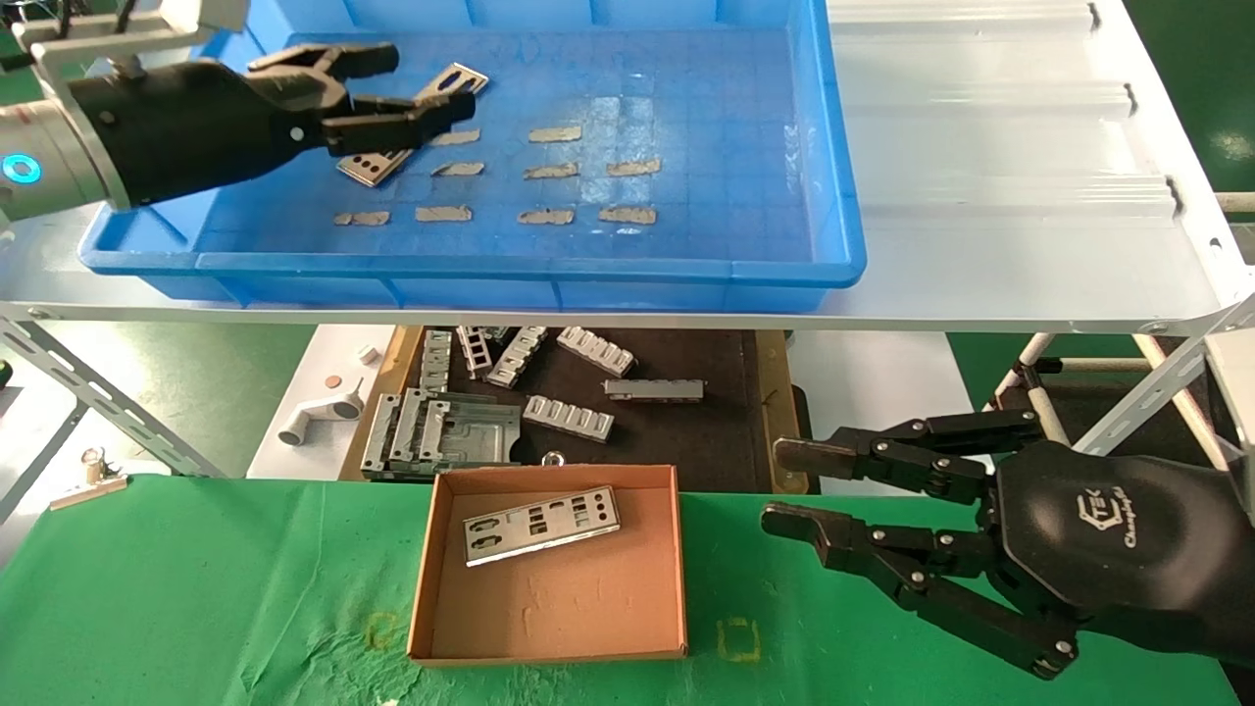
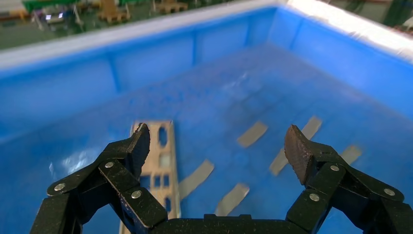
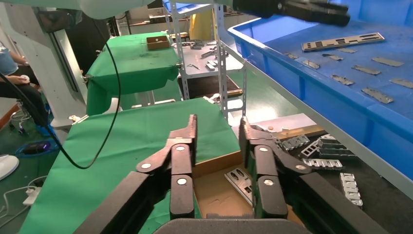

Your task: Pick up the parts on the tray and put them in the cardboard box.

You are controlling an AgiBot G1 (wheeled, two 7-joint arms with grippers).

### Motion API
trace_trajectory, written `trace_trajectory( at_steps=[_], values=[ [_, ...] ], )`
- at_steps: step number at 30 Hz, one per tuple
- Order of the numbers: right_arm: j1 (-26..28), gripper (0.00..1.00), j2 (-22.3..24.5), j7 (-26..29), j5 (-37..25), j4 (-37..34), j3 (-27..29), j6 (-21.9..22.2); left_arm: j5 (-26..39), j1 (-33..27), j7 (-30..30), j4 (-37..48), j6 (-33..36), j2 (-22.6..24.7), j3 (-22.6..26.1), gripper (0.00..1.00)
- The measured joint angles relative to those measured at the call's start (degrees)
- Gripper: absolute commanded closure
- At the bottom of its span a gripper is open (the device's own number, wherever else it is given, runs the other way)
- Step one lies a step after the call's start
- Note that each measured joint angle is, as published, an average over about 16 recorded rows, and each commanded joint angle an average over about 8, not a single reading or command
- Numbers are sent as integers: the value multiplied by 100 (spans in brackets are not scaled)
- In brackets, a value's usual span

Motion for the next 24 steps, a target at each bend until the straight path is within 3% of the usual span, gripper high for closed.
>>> trace_trajectory(
  at_steps=[7,10,14,16,18,24],
  values=[
    [0,100,0,0,0,0,0,0,265,-388,494,861,-119,285,143,2],
    [0,100,0,0,0,0,0,0,323,-496,696,1140,-170,380,171,25],
    [0,100,0,0,0,0,0,0,364,-602,926,1444,-237,470,186,75],
    [0,100,0,0,0,0,0,0,361,-639,1019,1570,-264,500,179,91],
    [0,100,0,0,0,0,0,0,349,-668,1096,1684,-276,524,168,99],
    [0,100,0,0,0,0,0,0,317,-737,1245,1953,-281,571,142,100]
  ],
)
